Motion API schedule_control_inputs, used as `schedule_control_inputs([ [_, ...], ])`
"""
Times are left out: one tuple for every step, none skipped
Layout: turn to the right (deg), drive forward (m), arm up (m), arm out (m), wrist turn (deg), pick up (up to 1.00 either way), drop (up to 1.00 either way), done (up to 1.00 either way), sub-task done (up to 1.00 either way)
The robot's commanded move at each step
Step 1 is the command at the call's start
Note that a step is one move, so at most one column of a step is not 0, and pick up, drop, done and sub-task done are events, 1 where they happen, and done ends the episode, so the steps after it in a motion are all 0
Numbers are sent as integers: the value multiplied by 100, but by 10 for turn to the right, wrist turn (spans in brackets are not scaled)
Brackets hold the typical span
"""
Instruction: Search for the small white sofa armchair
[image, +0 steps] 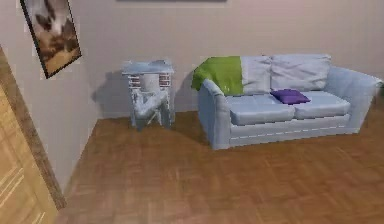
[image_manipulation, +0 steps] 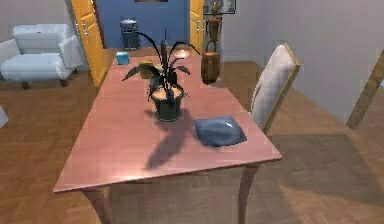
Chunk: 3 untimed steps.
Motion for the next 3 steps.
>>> schedule_control_inputs([
  [0, 50, 0, 0, 0, 0, 0, 0, 0],
  [210, 0, 0, 0, 0, 0, 0, 0, 0],
  [0, 55, 0, 0, 0, 0, 0, 0, 0],
])
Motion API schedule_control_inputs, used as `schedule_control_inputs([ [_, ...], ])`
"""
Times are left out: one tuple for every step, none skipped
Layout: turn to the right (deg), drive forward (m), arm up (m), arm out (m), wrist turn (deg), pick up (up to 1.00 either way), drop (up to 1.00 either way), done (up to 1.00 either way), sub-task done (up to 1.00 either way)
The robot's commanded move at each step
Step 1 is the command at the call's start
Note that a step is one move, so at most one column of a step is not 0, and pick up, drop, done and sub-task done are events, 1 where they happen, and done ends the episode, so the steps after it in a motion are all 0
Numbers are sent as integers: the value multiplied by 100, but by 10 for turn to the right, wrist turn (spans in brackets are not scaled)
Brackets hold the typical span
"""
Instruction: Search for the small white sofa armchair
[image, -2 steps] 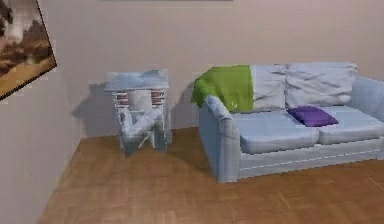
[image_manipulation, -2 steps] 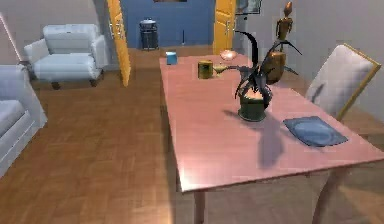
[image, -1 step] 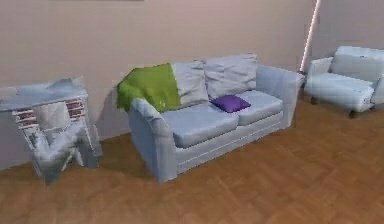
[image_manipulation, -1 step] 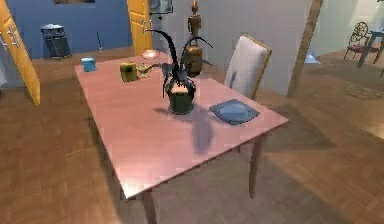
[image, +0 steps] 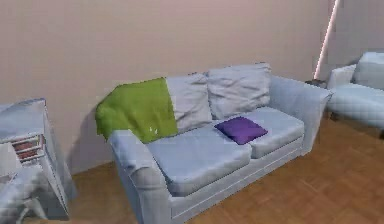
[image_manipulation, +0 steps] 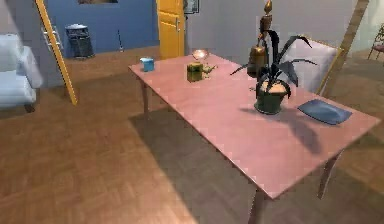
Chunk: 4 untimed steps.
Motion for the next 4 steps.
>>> schedule_control_inputs([
  [450, 0, 0, 0, 0, 0, 0, 0, 0],
  [120, 0, 0, 0, 0, 0, 0, 0, 0],
  [0, 100, 0, 0, 0, 0, 0, 0, 0],
  [0, 100, 0, 0, 0, 0, 0, 0, 0],
])
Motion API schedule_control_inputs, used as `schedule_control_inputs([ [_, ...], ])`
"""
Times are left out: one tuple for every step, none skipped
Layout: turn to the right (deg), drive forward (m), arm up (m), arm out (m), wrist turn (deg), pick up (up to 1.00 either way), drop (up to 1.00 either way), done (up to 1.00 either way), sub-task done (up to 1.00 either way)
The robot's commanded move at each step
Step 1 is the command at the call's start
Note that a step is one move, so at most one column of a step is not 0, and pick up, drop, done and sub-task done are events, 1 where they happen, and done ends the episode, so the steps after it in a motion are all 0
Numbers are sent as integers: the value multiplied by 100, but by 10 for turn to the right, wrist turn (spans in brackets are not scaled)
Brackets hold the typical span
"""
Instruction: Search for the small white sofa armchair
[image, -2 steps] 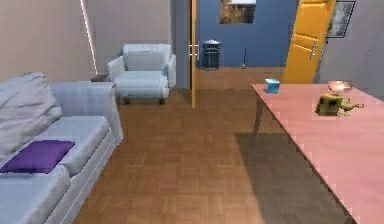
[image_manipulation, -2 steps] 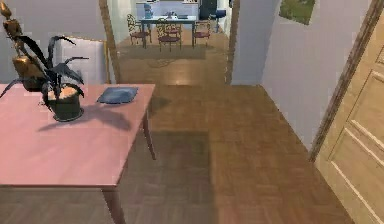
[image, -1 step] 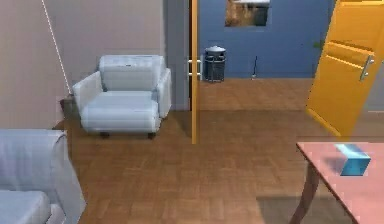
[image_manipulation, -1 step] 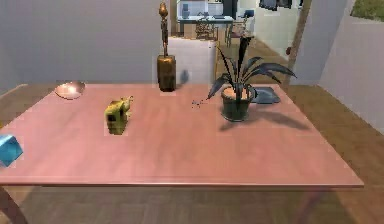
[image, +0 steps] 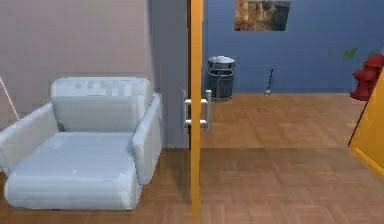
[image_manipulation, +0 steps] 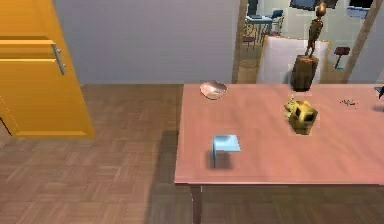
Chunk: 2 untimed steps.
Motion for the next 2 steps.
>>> schedule_control_inputs([
  [0, 25, 0, 0, 0, 0, 0, 0, 0],
  [390, 0, 0, 0, 0, 0, 0, 0, 0],
])
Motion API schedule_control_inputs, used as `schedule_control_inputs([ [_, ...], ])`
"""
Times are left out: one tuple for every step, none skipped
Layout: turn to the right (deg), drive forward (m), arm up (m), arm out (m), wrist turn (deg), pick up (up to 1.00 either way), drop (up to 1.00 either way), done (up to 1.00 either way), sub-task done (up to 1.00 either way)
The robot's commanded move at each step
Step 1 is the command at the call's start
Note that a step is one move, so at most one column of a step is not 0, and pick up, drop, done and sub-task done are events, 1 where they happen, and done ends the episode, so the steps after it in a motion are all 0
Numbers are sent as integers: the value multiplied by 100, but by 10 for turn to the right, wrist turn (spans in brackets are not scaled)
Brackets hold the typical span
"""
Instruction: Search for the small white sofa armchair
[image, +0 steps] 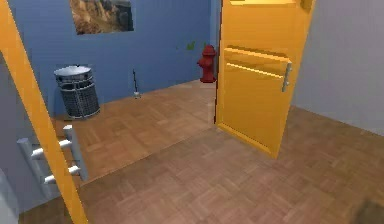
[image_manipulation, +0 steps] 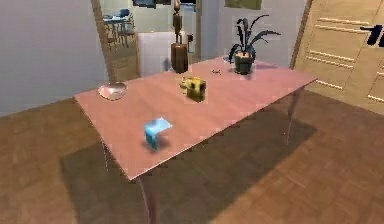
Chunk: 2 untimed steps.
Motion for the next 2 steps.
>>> schedule_control_inputs([
  [0, 20, 0, 0, 0, 0, 0, 0, 0],
  [-450, 0, 0, 0, 0, 0, 0, 0, 0],
])
